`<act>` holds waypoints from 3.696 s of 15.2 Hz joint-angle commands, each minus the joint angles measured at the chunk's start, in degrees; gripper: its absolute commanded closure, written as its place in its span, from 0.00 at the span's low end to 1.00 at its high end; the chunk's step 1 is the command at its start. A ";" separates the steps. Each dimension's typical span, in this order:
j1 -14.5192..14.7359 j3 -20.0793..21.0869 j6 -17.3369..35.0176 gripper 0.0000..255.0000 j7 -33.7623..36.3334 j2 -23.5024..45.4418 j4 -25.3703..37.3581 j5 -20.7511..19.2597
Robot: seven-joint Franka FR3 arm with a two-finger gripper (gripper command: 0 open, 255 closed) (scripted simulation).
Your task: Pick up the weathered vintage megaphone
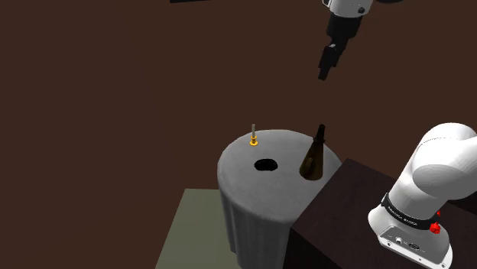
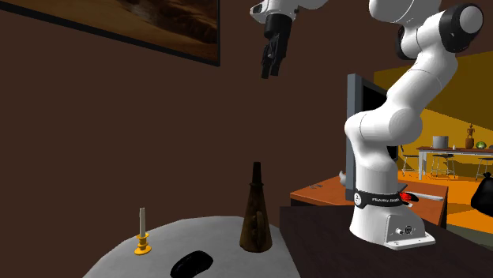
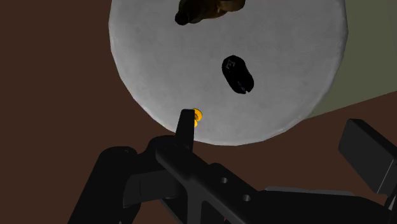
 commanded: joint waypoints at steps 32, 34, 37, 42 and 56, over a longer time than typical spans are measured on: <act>1.09 -37.89 67.86 0.00 -30.51 17.21 -42.80 -5.73; 2.78 -39.56 70.67 0.00 -31.46 19.63 -43.08 -4.88; 5.85 -42.38 74.32 0.00 -33.01 22.84 -43.32 -3.29; 5.85 -42.33 74.26 1.00 -32.95 22.82 -43.28 -3.30; -0.92 -35.66 63.18 1.00 -29.24 13.28 -42.13 -6.59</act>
